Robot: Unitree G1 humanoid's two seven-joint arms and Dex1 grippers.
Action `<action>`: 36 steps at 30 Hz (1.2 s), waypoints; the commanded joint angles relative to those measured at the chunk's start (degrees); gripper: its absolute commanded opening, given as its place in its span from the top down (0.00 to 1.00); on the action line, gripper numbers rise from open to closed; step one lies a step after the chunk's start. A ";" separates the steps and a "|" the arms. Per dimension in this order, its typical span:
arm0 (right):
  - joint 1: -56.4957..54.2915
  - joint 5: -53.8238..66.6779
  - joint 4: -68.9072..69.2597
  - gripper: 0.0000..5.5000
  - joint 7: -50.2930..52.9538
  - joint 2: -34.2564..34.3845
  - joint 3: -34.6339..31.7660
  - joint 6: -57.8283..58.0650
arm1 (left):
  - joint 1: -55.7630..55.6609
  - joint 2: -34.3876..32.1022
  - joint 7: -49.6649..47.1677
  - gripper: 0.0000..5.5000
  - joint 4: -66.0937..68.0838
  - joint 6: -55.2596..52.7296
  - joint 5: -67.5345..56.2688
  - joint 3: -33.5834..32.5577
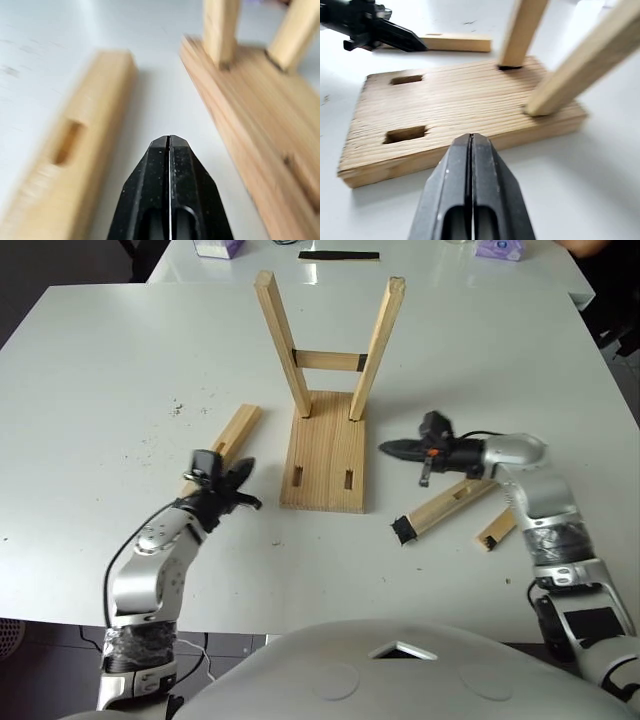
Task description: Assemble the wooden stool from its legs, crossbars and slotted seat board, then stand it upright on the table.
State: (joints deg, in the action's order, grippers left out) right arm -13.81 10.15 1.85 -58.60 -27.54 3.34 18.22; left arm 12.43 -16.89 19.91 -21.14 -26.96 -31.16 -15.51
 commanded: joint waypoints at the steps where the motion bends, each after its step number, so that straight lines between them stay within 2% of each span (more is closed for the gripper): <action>1: 7.18 3.16 10.44 1.00 5.77 -0.71 -4.42 5.93 | -0.72 7.14 -9.33 1.00 -6.93 -0.81 -5.18 -3.45; 4: 15.60 8.69 17.52 0.91 5.11 -3.18 -9.12 10.78 | -2.62 13.15 -17.12 1.00 -12.40 0.37 -10.10 -5.33; 7: 23.79 14.13 21.00 0.83 -1.38 -9.14 -12.35 13.38 | -3.60 15.69 -20.61 1.00 -17.61 0.75 -13.72 -4.09; 13: 33.67 17.05 16.02 0.65 -10.45 -18.58 -18.47 12.68 | -2.14 14.85 -21.40 1.00 -19.26 1.08 -12.79 -1.73; 19: 38.22 11.25 7.52 0.48 -14.06 -24.13 -17.06 5.34 | 1.01 14.94 -19.70 1.00 -18.03 2.69 -8.58 3.08; 25: 40.46 12.81 4.98 0.48 -20.47 -27.58 -18.68 1.82 | 0.11 14.82 -18.61 1.00 -15.89 4.50 -7.35 4.62; 32: 31.40 13.94 -0.78 0.48 -21.24 -27.66 -16.97 2.61 | 2.52 15.70 -18.24 1.00 -14.61 6.57 -5.69 5.70; 36: 29.83 12.50 -4.11 0.48 -24.70 -31.32 -16.71 0.47 | 2.96 15.99 -18.10 1.00 -13.93 7.48 -4.65 7.01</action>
State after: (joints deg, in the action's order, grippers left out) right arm 17.13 23.69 0.37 -81.35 -55.21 -13.26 20.08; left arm 14.88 -1.21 1.56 -35.61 -20.22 -36.86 -9.12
